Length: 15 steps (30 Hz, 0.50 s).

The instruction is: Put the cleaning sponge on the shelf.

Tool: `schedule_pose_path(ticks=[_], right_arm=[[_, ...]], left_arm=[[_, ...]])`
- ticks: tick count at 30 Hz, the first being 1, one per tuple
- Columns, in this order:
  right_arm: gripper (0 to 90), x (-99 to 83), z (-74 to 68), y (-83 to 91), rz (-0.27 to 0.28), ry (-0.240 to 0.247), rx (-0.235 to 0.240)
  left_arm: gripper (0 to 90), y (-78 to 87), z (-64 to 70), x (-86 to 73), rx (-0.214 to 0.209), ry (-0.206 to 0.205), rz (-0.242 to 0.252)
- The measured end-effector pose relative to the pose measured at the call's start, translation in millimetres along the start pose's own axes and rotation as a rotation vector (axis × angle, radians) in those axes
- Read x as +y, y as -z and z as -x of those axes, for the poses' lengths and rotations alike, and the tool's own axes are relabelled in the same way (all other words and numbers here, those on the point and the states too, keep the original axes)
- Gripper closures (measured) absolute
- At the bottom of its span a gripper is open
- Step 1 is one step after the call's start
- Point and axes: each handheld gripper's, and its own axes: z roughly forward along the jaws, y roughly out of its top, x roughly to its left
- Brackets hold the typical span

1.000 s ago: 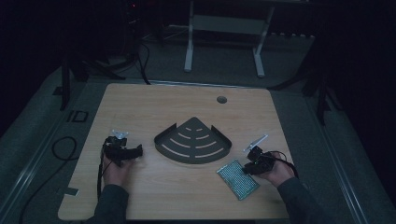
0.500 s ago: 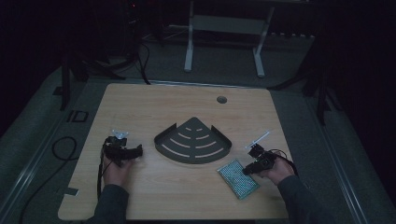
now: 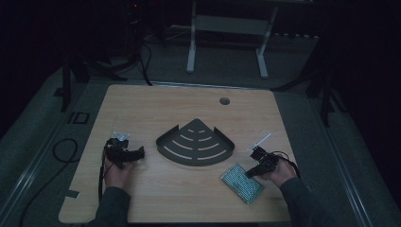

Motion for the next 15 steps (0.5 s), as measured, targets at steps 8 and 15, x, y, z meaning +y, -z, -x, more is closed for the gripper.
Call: schedule_pose_path(ticks=[8,15], right_arm=[[89.5,2.2,-4.9,8.5,-0.007,0.020,-0.017],[89.5,6.0,-6.0,21.4,0.002,0.026,-0.037]], left_arm=[[5.5,0.0,0.0,0.0,0.000,0.000,0.000],[5.5,0.0,0.0,0.0,0.000,0.000,0.000]])
